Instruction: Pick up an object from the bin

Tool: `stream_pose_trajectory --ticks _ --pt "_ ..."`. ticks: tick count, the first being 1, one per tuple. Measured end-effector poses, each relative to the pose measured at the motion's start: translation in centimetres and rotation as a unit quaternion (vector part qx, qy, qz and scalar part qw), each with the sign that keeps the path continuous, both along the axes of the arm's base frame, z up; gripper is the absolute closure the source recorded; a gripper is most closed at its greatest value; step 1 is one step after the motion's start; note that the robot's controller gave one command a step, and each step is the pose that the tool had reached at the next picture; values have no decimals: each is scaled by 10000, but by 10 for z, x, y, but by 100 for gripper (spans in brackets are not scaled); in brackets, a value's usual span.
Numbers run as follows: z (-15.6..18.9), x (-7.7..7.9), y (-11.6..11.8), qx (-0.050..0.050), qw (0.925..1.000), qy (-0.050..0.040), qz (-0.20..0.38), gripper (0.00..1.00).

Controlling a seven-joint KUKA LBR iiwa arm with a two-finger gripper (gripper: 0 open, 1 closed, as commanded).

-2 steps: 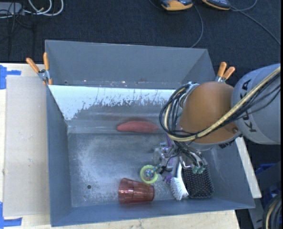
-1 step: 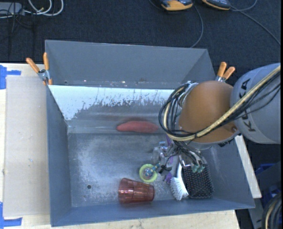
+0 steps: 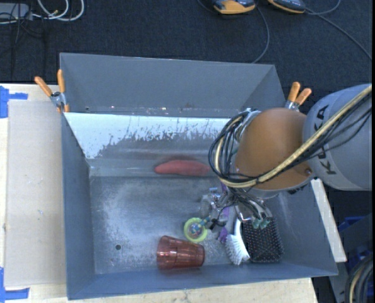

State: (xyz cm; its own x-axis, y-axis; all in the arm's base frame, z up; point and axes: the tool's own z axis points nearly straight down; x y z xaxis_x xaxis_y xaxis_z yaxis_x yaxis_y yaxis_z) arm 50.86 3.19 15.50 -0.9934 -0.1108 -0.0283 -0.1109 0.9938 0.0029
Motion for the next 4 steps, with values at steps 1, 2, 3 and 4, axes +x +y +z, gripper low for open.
stream_pose_trajectory --ticks 1,2,3,4 --pt "-14 1 17 -11 9995 106 287 100" --pt "-72 41 86 46 9975 -170 679 100" --pt "-72 41 85 44 9976 -168 673 100" --pt "-69 38 85 39 9976 -147 680 100"
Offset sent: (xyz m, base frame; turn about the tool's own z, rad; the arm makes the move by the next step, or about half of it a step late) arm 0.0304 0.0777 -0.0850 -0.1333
